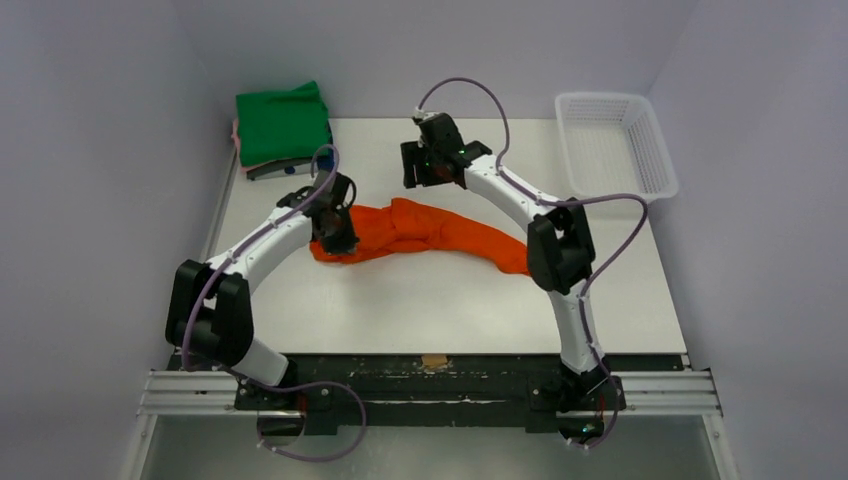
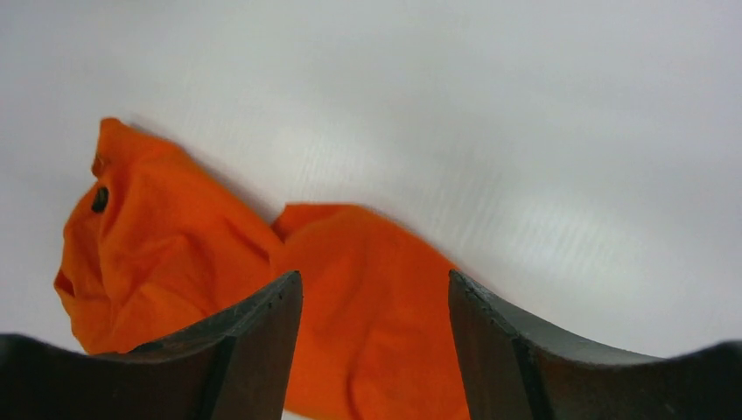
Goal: Fold and stack the t-shirts
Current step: Flatten out the tshirt
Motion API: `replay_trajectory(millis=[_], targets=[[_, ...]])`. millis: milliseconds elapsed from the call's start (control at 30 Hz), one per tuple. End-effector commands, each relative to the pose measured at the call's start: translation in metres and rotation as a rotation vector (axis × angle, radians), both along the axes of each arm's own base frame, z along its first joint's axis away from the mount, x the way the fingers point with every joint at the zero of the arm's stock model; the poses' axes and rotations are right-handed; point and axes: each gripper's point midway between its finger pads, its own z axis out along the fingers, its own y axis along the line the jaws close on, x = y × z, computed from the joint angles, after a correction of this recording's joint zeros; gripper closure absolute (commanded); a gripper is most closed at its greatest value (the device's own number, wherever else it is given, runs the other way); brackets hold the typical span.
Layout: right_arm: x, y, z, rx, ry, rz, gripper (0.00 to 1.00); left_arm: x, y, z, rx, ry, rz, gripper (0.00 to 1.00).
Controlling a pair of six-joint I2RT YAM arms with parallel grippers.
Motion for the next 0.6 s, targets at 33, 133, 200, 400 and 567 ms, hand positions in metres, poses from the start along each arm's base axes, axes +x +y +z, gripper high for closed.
replay_trajectory(millis=[33,133,200,400,567], targets=[[0.018,0.06,0.007,-0.041,-0.076,0.121,0.39,-0.019,-0.008,-0.001,-0.103,-0.008,0.041,1.0],[0.017,0.065,-0.021,-0.088,-0.043,0.139,0.39,-0.024,-0.005,-0.001,-0.102,-0.011,0.046,1.0],[0.013,0.063,-0.034,-0.101,-0.032,0.147,0.39,-0.026,-0.004,0.0,-0.103,-0.016,0.047,1.0],[0.011,0.056,-0.059,-0.142,-0.002,0.128,0.62,-0.025,0.001,-0.002,-0.077,-0.021,0.06,1.0],[0.03,0.034,-0.022,-0.145,-0.103,-0.029,1.0,-0.024,0.016,0.01,-0.012,-0.053,0.095,1.0]])
